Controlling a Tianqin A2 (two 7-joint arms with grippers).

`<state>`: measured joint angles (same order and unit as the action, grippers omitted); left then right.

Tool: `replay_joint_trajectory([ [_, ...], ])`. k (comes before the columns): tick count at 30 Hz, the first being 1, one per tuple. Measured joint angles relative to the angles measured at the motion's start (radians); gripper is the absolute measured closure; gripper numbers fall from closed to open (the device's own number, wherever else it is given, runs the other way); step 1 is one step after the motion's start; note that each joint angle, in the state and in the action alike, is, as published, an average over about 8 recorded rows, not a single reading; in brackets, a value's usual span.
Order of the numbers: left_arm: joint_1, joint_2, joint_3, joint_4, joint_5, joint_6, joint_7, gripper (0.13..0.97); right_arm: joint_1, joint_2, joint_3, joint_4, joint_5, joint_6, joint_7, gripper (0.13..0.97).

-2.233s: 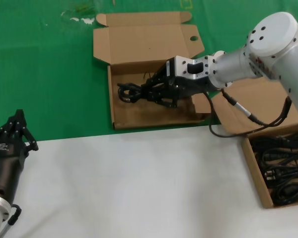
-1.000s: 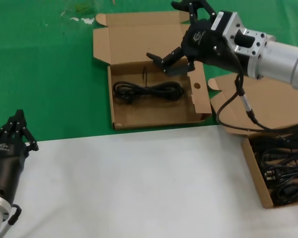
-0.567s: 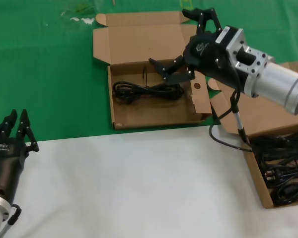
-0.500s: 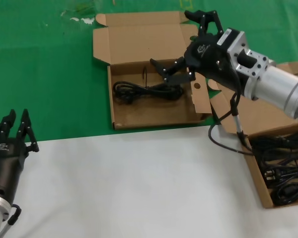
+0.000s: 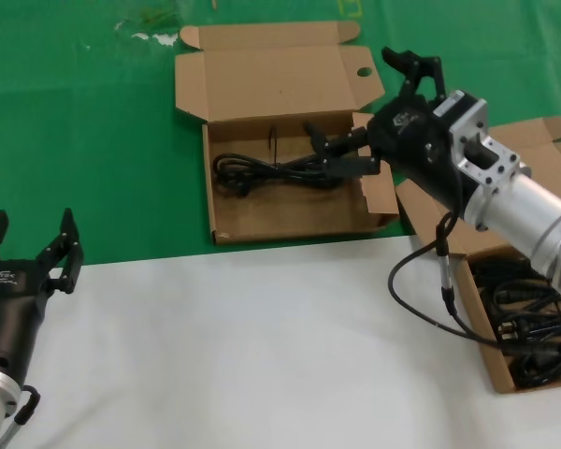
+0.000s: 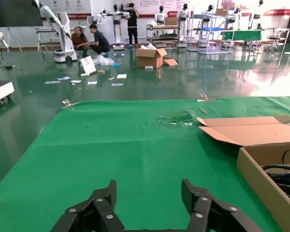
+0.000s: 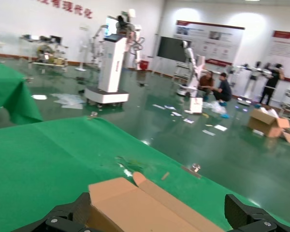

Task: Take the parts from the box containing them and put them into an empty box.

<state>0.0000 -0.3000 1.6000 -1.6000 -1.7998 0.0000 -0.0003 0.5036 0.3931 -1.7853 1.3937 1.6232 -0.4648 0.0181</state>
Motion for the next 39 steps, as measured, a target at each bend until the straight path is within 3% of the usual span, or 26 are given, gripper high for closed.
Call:
replay_joint_trajectory([
  [17, 0.000, 0.000, 0.000, 0.000, 0.000, 0.000, 0.000, 0.310, -0.197, -0.036, 0.073, 0.081, 0.069, 0.182, -0.007, 0.129],
  [21, 0.000, 0.000, 0.000, 0.000, 0.000, 0.000, 0.000, 0.310, -0.244, -0.045, 0.090, 0.100, 0.086, 0.225, -0.009, 0.129],
  [29, 0.000, 0.000, 0.000, 0.000, 0.000, 0.000, 0.000, 0.189, -0.336, -0.062, 0.124, 0.138, 0.118, 0.310, -0.012, 0.129],
  [39, 0.000, 0.000, 0.000, 0.000, 0.000, 0.000, 0.000, 0.135, -0.447, -0.083, 0.165, 0.183, 0.157, 0.413, -0.016, 0.129],
])
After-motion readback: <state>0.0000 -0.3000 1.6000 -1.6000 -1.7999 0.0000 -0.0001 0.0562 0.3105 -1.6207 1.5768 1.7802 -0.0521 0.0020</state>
